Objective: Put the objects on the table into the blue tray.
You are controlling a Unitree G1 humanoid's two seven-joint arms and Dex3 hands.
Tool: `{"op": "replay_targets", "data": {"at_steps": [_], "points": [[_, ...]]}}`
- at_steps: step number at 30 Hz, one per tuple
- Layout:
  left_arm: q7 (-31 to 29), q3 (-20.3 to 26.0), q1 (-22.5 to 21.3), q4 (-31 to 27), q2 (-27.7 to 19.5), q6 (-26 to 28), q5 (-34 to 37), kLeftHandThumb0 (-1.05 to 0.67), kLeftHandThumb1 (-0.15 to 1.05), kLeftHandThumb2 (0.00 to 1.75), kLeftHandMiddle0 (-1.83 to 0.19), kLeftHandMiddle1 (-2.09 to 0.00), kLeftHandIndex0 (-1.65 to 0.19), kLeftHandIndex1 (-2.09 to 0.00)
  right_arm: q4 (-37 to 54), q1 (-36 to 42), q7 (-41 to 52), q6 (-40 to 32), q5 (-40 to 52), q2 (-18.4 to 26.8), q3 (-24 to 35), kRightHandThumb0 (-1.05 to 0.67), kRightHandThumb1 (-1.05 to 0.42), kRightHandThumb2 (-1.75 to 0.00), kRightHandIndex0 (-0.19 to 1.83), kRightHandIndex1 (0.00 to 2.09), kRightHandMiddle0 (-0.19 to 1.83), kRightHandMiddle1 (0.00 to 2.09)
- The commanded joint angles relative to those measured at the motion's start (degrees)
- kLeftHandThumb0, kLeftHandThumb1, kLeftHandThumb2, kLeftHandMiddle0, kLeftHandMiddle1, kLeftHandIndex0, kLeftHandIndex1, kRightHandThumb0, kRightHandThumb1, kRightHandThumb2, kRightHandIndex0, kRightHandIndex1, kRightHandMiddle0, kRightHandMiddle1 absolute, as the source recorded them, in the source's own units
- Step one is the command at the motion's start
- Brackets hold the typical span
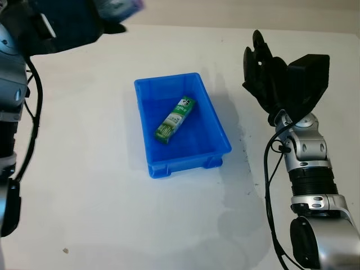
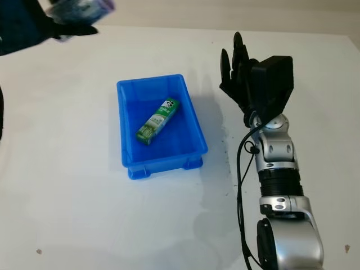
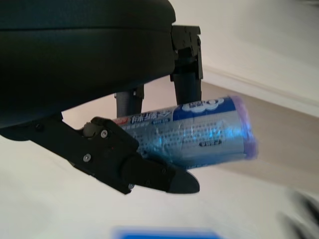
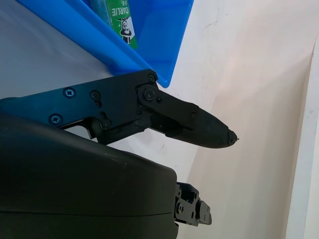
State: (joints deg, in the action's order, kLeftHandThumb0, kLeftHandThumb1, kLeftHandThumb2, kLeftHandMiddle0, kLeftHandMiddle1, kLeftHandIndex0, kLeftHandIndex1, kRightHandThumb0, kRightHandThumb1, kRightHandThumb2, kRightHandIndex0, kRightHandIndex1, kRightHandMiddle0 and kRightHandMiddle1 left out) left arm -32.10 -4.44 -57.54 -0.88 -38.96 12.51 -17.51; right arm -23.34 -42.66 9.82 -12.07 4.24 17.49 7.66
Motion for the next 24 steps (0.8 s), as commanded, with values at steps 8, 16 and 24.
{"op": "replay_targets", "data": {"at_steps": [8,16,24], "points": [[-8.40,-1.09,2.02,-13.32,6.16,17.09,11.66,-0.42,1.05,0.44,-0.95,-2.09,-0.58,-2.09,1.13,0.23,0.27,0.64,0.25,0.23,0.28,-0.60,-1.05,-0.77,-0.19,0.00,-0.19,0.00],[-11.72,-6.41,2.02,-15.89,3.19,27.18,11.95,-0.53,1.05,0.39,0.13,-1.21,0.19,-1.08,1.89,0.97,0.33,0.47,0.16,0.45,0.33,-0.60,-1.05,-0.77,-0.19,0.00,-0.19,0.00],[-11.07,-10.73,2.51,-14.27,0.97,27.58,6.00,-0.53,1.05,0.36,0.14,-0.50,0.19,-0.57,1.89,1.34,0.43,0.67,-0.08,0.76,0.39,-0.60,-1.05,-0.76,-0.19,0.00,-0.19,0.00]]}}
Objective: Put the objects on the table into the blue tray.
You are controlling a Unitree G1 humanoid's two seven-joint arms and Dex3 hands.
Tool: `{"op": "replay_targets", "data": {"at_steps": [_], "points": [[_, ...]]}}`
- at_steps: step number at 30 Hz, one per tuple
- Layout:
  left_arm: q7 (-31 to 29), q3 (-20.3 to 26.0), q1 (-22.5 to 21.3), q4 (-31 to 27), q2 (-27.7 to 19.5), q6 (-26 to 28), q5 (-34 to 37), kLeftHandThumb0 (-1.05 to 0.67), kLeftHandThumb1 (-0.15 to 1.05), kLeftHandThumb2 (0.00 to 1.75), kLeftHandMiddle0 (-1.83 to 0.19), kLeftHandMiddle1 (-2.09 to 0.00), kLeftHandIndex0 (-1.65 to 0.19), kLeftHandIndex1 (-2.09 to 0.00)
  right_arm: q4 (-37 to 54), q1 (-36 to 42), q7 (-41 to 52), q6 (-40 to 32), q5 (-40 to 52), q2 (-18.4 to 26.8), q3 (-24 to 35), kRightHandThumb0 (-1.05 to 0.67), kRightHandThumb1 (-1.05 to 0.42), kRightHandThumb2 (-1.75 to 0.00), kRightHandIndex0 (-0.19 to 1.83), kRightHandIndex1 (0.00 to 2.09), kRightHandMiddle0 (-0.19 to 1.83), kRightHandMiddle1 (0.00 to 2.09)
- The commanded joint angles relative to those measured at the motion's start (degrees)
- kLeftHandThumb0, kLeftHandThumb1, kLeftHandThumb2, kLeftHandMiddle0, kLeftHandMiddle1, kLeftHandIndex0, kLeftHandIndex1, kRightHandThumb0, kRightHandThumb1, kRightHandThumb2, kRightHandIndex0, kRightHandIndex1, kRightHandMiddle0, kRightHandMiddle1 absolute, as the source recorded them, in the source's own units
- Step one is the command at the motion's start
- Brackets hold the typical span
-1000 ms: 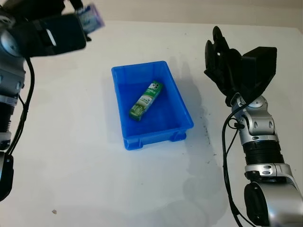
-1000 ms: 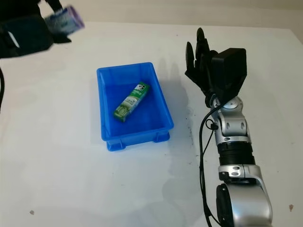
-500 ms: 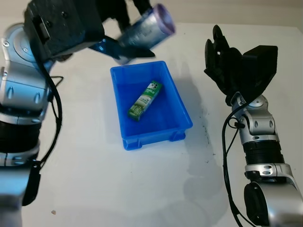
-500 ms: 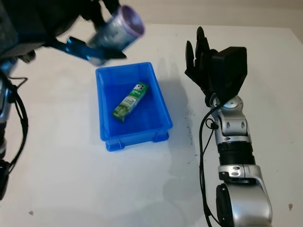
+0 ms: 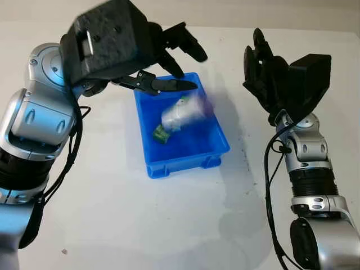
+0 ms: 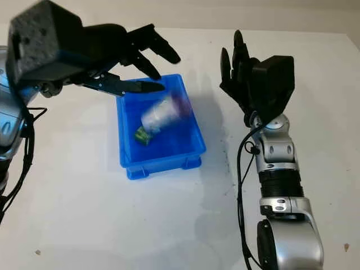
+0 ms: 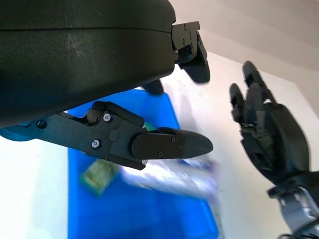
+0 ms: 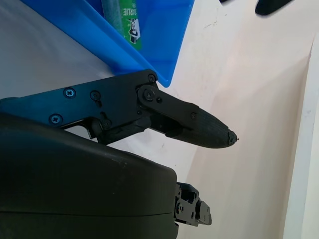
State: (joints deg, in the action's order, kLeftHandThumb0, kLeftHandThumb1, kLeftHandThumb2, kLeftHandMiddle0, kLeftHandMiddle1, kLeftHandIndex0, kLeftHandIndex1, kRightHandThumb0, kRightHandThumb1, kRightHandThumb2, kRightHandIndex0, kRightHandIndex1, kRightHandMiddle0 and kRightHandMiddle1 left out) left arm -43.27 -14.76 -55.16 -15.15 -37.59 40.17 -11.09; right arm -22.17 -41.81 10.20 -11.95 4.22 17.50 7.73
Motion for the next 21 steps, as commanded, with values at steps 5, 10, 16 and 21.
{"op": "replay_targets", "data": {"at_steps": [5,10,16,21], "points": [[0.71,-1.03,0.09,0.77,-0.93,-2.50,-3.19,-0.53,1.05,0.34,0.08,-0.40,0.19,-0.58,0.28,0.39,0.11,0.71,0.07,0.54,0.34,-0.61,-1.05,-0.76,-0.19,0.00,-0.19,0.00],[1.15,0.06,0.31,1.17,-0.22,-1.73,-3.81,-0.52,1.05,0.31,0.01,-0.20,0.19,-0.58,0.07,0.13,0.05,0.59,-0.27,0.65,0.11,-0.61,-1.05,-0.76,-0.19,0.00,-0.19,0.00],[13.22,7.09,0.61,9.40,4.66,-12.42,-2.14,-0.58,1.05,0.45,-0.06,-0.15,0.17,-0.54,-0.64,-0.35,0.04,0.71,-0.38,0.52,0.28,-0.61,-1.05,-0.76,-0.19,0.00,-0.19,0.00],[27.10,17.96,-1.41,24.16,9.74,-22.29,3.72,-0.66,1.05,0.51,0.09,-0.29,0.19,-0.59,-1.09,-0.72,-0.05,1.35,0.03,0.35,0.71,-0.60,-1.05,-0.76,-0.19,0.00,-0.19,0.00]]}}
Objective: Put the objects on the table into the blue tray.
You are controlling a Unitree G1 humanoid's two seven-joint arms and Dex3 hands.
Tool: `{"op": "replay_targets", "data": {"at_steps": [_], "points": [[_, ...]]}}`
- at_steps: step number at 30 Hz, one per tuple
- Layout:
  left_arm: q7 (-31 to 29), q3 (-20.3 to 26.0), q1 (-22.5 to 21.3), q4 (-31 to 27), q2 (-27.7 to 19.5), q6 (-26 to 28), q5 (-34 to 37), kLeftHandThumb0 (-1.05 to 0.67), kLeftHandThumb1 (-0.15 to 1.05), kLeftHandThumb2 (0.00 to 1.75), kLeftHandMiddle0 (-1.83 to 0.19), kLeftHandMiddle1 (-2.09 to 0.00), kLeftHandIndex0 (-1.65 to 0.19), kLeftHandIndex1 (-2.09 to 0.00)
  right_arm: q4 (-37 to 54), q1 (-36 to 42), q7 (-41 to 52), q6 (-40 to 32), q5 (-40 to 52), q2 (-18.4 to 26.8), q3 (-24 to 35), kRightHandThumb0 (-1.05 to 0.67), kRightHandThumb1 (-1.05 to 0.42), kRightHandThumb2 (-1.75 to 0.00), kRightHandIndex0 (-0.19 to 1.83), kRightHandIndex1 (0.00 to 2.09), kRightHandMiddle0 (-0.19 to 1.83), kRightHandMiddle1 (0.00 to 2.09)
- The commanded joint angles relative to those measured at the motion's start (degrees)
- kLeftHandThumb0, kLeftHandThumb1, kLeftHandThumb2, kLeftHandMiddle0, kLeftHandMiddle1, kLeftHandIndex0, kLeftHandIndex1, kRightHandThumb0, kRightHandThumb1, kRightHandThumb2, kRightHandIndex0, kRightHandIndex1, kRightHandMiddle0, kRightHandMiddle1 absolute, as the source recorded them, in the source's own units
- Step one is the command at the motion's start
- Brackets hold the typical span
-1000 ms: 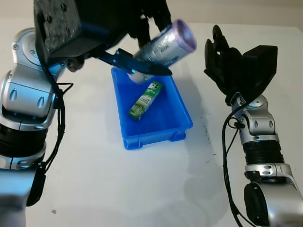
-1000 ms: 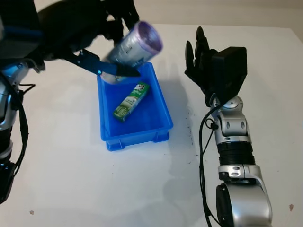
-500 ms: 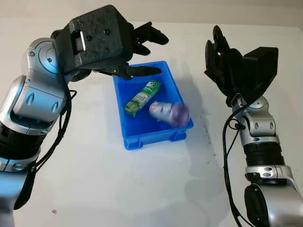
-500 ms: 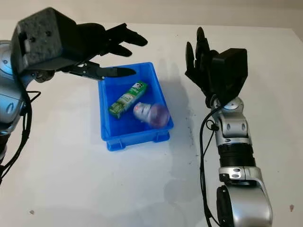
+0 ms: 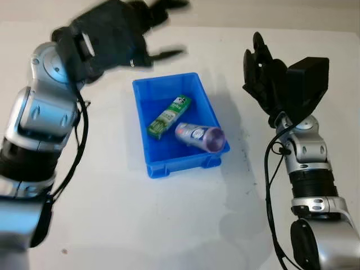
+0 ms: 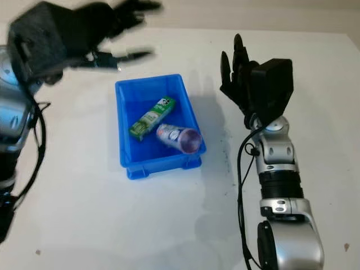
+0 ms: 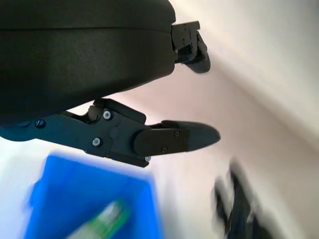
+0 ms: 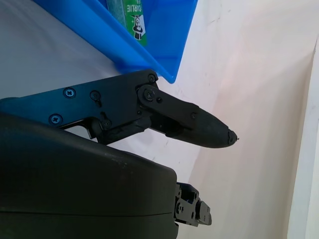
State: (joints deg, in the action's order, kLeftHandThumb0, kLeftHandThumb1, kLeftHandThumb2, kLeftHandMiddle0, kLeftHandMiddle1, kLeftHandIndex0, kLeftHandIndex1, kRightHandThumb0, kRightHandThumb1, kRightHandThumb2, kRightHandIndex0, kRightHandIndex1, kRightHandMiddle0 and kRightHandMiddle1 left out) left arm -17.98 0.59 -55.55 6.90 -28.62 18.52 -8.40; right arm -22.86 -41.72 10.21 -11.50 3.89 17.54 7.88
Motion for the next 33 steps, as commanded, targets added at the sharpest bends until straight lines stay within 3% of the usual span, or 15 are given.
{"op": "replay_targets", "data": {"at_steps": [1,4,8,13,18,33], "points": [[3.38,3.98,-1.08,3.72,0.96,-0.95,1.71,-0.67,1.05,0.53,0.13,-0.20,0.19,-0.36,-0.62,-0.96,-0.13,1.07,0.43,0.30,0.65,-0.61,-1.05,-0.76,-0.19,0.00,-0.19,0.00],[5.67,7.77,-0.40,8.27,1.25,-3.85,5.01,-0.67,1.05,0.54,0.15,-0.12,0.19,-0.18,-1.19,-1.44,-0.47,1.38,0.47,0.28,0.77,-0.61,-1.05,-0.76,-0.19,0.00,-0.19,0.00],[10.50,11.30,3.05,12.46,2.97,-5.23,7.66,-0.67,1.05,0.51,0.17,-0.07,0.18,-0.10,-1.57,-1.98,-0.87,1.50,0.58,0.20,0.73,-0.62,-1.05,-0.77,-0.19,0.00,-0.19,0.00],[11.66,11.25,7.14,18.24,3.16,-9.01,7.89,-0.64,1.05,0.58,0.19,-0.01,0.18,-0.05,-2.01,-2.08,-1.23,2.14,1.17,0.00,1.14,-0.62,-1.05,-0.76,-0.19,0.00,-0.19,0.00],[13.86,10.44,7.90,24.99,4.11,-12.53,7.09,-0.66,1.05,0.54,0.14,-0.05,0.15,-0.06,-2.36,-2.37,-2.00,2.30,1.52,-0.02,1.55,-0.62,-1.05,-0.77,-0.19,0.00,-0.19,0.00],[14.82,11.33,8.37,27.74,8.72,-9.24,12.27,-0.63,1.05,0.56,0.19,-0.01,0.19,-0.03,-3.16,-2.79,-1.69,2.69,1.75,0.77,2.45,-0.62,-1.05,-0.78,-0.19,0.00,-0.19,0.00]]}}
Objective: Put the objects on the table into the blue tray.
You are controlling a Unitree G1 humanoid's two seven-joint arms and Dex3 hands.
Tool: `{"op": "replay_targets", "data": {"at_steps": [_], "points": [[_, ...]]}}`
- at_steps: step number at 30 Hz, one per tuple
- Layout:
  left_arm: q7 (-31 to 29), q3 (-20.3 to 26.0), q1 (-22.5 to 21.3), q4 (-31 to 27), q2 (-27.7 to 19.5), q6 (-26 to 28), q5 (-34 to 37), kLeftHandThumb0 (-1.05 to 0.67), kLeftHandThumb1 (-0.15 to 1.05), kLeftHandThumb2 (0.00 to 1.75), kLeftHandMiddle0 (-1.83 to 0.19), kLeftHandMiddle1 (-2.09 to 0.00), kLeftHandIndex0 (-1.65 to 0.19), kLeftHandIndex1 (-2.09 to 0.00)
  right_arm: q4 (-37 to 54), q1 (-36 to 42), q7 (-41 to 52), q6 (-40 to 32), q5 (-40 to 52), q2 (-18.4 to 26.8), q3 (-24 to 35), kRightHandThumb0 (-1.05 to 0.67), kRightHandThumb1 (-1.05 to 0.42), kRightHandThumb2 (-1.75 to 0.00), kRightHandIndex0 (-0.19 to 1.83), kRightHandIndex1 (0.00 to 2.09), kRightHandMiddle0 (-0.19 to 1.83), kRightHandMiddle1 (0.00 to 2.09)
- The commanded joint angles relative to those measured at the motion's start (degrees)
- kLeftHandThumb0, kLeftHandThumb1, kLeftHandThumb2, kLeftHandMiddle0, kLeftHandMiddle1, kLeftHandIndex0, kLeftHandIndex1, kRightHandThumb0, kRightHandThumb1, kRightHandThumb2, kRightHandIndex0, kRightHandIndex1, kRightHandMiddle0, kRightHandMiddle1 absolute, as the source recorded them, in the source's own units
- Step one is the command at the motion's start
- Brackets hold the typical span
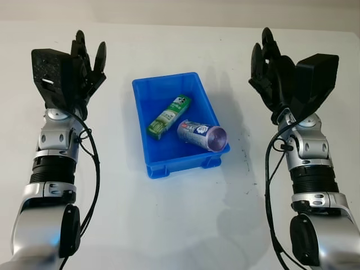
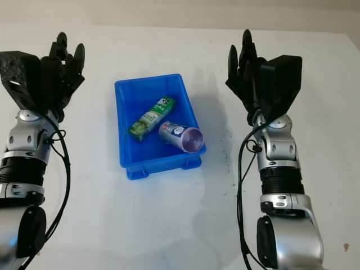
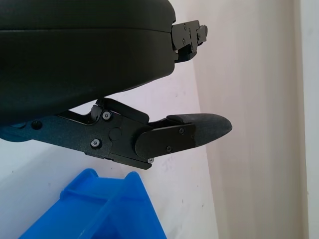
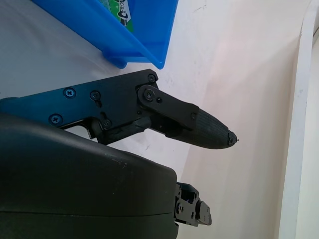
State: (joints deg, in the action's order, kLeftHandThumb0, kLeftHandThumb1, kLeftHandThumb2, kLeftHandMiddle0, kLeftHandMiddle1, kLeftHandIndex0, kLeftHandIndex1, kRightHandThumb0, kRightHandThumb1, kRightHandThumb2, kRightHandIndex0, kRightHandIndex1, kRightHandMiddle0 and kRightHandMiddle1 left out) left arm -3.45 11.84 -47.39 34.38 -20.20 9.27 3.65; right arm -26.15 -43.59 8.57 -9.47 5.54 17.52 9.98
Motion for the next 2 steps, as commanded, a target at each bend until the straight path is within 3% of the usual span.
{"op": "replay_targets", "data": {"at_steps": [1,2], "points": [[0.20,-0.03,0.23,0.41,0.28,-0.14,0.18,-0.63,1.05,0.56,0.19,0.00,0.19,-0.03,0.10,-0.93,-0.04,0.74,-0.02,0.83,0.28,-0.63,-1.05,-0.78,-0.19,0.00,-0.19,0.00],[0.20,-0.07,0.19,0.57,0.31,-0.26,0.15,-0.63,1.05,0.56,0.19,0.00,0.19,-0.02,0.26,-0.92,-0.08,0.55,-0.08,0.85,0.24,-0.63,-1.05,-0.78,-0.19,0.00,-0.19,0.00]]}}
